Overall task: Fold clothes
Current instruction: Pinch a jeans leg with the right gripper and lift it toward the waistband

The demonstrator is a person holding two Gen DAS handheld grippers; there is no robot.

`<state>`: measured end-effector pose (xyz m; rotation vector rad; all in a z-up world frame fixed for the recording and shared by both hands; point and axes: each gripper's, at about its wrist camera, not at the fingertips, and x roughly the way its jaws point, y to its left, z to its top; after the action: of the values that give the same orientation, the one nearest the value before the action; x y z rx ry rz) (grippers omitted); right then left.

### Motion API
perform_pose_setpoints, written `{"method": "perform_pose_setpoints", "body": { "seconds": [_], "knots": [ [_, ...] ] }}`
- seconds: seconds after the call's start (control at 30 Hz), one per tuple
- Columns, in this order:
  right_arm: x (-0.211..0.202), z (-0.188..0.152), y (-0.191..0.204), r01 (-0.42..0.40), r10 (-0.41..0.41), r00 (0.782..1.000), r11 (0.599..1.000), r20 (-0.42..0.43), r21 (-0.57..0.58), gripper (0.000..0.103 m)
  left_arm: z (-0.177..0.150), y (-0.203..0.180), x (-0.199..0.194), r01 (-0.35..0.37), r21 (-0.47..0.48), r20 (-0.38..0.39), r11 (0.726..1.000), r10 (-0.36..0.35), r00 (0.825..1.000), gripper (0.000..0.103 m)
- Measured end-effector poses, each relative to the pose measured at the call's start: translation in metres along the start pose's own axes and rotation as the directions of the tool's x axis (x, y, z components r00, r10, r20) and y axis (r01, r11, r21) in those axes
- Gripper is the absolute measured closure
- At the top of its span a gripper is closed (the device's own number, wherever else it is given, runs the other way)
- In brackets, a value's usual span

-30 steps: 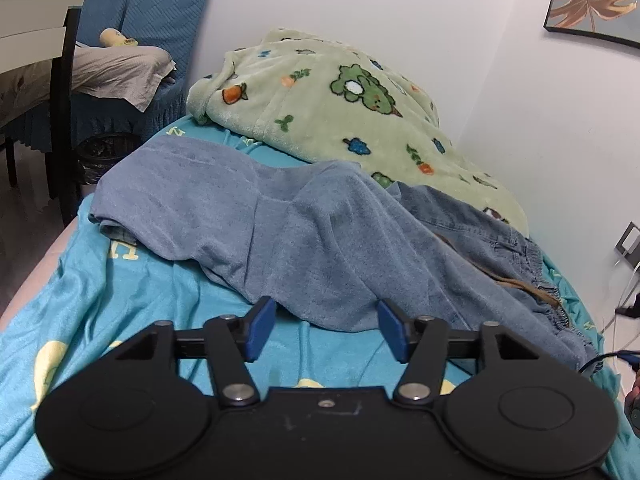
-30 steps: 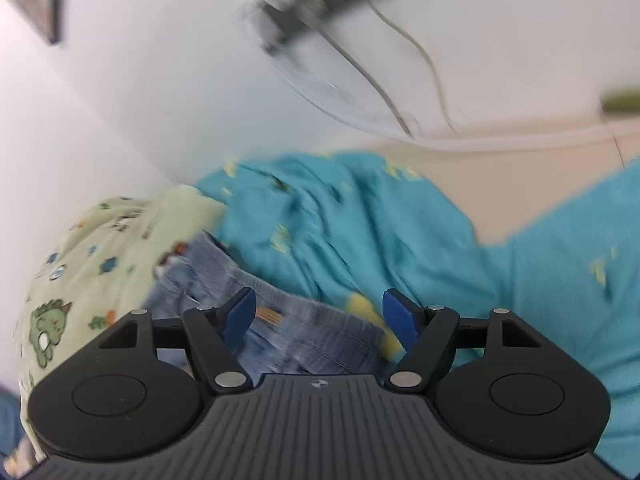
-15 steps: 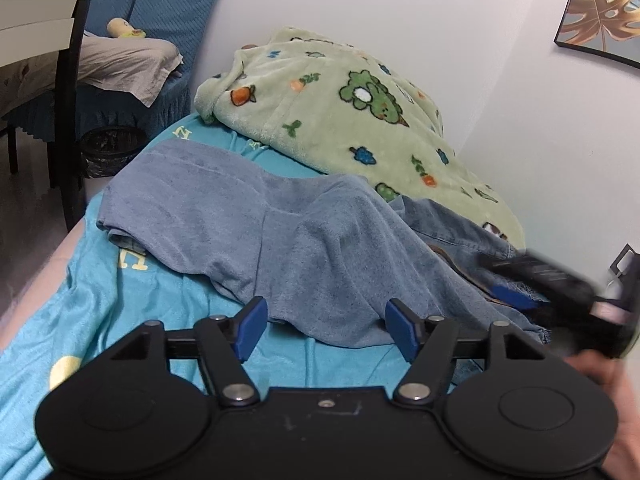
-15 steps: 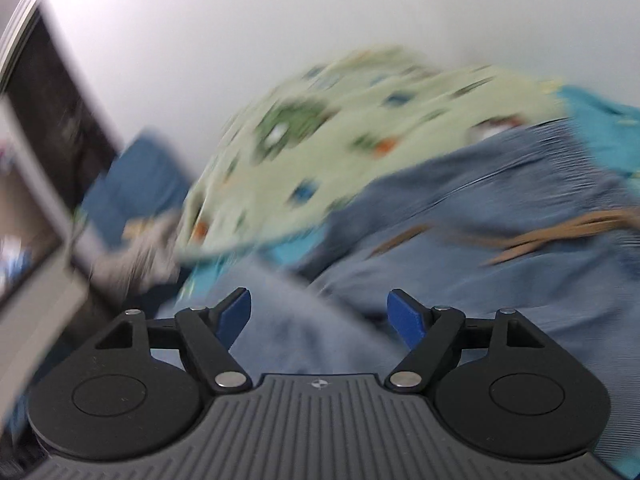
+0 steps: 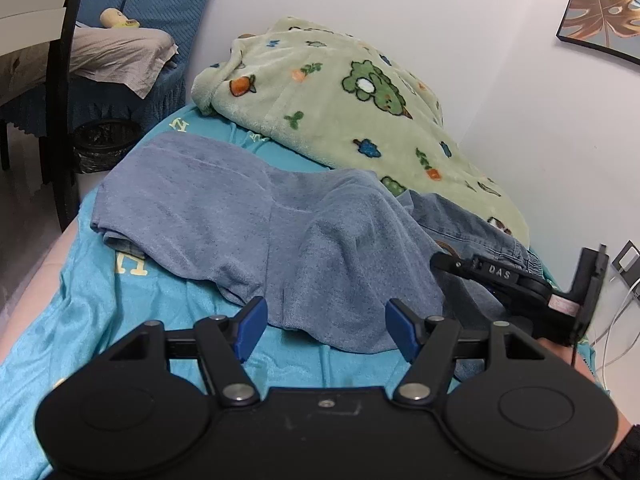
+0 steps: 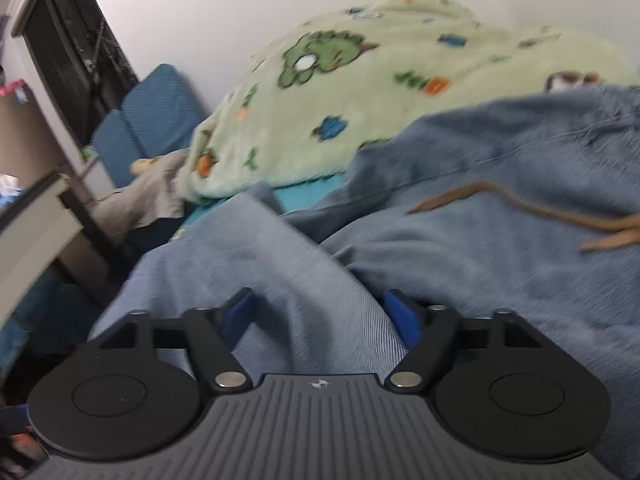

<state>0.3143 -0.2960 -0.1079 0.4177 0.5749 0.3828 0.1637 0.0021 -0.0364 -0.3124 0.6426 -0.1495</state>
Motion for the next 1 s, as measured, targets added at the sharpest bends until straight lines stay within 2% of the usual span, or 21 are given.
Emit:
{"method": "perform_pose_setpoints", "body": {
  "seconds": [0.07,0.1,0.17,0.2,0.3,0.4,0.53,0.63,0.73,0.83,0.87,0.9,0.93,1.0],
  "knots": [
    [-0.007,-0.003,0.012,-0.018,0.018,1.000,0.999,-0.003,-0.035,0.061,0.002,0.003,-0.006,-0.021,-0.028,0.033,0.999,0.022,0.999,0.041],
    [-0.011,-0.004,0.018,-0.028,0.028,1.000,0.998,-0.006,-0.053,0.066,0.004,0.005,-0.009,-0.017,-0.040,0.046,0.999,0.019,0.999,0.041],
    [-0.024,-0.008,0.033,-0.028,0.027,1.000,0.995,-0.009,-0.098,0.093,0.009,0.009,-0.017,-0.014,-0.061,0.058,0.998,0.018,0.998,0.041],
    [-0.031,-0.010,0.041,-0.025,0.024,1.000,0.992,-0.010,-0.122,0.096,0.011,0.010,-0.020,-0.012,-0.069,0.067,0.998,0.017,0.998,0.041],
    [-0.054,-0.018,0.068,-0.012,0.009,1.000,0.972,-0.015,-0.237,0.097,0.013,0.013,-0.031,-0.013,-0.080,0.094,0.997,0.021,0.995,0.041],
    [-0.074,-0.031,0.098,-0.004,-0.012,0.999,0.927,-0.038,-0.375,0.098,0.015,0.012,-0.039,-0.010,-0.081,0.109,0.997,0.019,0.994,0.041],
    [-0.087,-0.062,0.127,-0.010,-0.059,0.990,0.873,-0.125,-0.488,0.098,0.017,0.012,-0.046,-0.002,-0.079,0.128,0.997,0.012,0.992,0.041],
    [-0.079,-0.095,0.139,-0.004,-0.145,0.963,0.833,-0.225,-0.553,0.098,0.016,0.013,-0.045,0.006,-0.084,0.122,0.996,0.004,0.992,0.041],
    [-0.067,-0.120,0.140,0.018,-0.232,0.923,0.823,-0.306,-0.568,0.098,0.016,0.015,-0.043,0.027,-0.096,0.105,0.995,-0.017,0.994,0.041],
    [-0.074,-0.117,0.140,0.074,-0.251,0.922,0.860,-0.293,-0.506,0.096,0.016,0.021,-0.039,0.042,-0.126,0.088,0.991,-0.031,0.996,0.041],
    [-0.078,-0.113,0.138,0.095,-0.248,0.925,0.885,-0.289,-0.456,0.092,0.016,0.023,-0.038,0.046,-0.139,0.081,0.989,-0.035,0.996,0.041],
    [-0.083,-0.108,0.134,0.117,-0.240,0.928,0.914,-0.286,-0.389,0.088,0.016,0.026,-0.036,0.050,-0.152,0.074,0.987,-0.039,0.996,0.041],
    [-0.088,-0.104,0.131,0.138,-0.233,0.932,0.937,-0.279,-0.321,0.077,0.015,0.029,-0.034,0.052,-0.168,0.066,0.984,-0.041,0.997,0.041],
    [-0.101,-0.098,0.124,0.163,-0.212,0.947,0.965,-0.242,-0.208,0.066,0.013,0.035,-0.031,0.057,-0.204,0.050,0.977,-0.047,0.998,0.041]
  ]
}}
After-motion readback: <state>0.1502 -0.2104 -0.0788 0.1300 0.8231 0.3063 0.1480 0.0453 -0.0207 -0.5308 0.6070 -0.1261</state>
